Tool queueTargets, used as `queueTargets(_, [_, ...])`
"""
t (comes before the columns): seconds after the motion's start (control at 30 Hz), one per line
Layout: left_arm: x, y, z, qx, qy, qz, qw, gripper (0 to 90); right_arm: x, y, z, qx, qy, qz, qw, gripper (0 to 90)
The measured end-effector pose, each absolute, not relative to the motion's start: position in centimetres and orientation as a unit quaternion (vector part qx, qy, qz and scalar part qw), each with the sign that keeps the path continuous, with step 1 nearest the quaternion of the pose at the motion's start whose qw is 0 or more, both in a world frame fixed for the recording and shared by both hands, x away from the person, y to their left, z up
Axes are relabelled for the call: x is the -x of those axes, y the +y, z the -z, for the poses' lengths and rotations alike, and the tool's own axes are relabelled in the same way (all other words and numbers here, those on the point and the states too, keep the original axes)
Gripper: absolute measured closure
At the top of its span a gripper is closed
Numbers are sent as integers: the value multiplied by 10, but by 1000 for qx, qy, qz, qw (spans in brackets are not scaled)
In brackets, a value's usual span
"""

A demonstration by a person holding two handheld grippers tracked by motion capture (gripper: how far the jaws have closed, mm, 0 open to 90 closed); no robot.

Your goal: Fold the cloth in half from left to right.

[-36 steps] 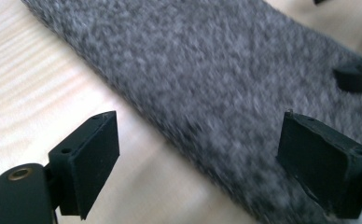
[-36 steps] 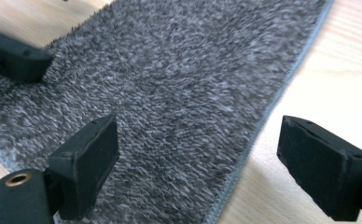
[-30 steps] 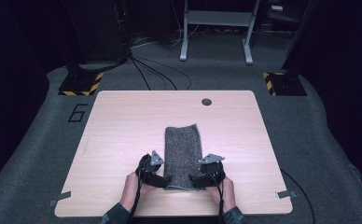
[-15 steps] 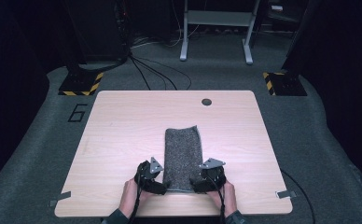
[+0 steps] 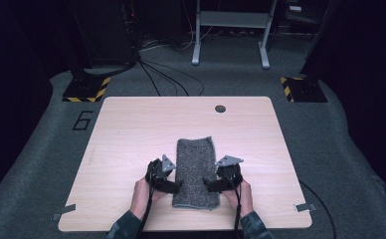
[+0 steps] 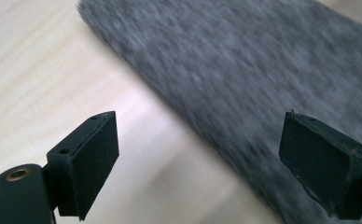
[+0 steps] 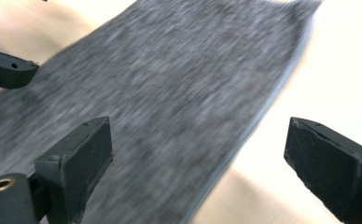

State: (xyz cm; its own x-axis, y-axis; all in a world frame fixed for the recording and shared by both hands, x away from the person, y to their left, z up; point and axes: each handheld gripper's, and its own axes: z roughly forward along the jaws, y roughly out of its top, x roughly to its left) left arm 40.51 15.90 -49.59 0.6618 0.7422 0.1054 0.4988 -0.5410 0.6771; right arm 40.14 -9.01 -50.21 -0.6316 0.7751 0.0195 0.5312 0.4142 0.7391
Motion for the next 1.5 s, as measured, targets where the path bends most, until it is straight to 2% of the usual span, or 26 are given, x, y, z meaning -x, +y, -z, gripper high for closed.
queueTargets(0.1, [-434, 155, 498, -856, 375, -190, 301, 111, -428, -86, 503, -407, 823, -361, 161, 73])
queueTargets(0.27, [-450, 151, 512, -862, 382, -182, 278, 109, -449, -76, 511, -400, 837, -330, 172, 76])
queueTargets(0.97, [-423, 167, 516, -852, 390, -164, 309, 106, -422, -73, 522, -397, 843, -328, 154, 85])
queueTargets(1.23, [-447, 180, 499, -829, 415, -170, 336, 90, -428, -75, 511, -400, 838, -338, 155, 85])
queueTargets(1.5, [-484, 181, 490, -821, 433, -168, 331, 97, -460, -79, 494, -413, 826, -345, 169, 88])
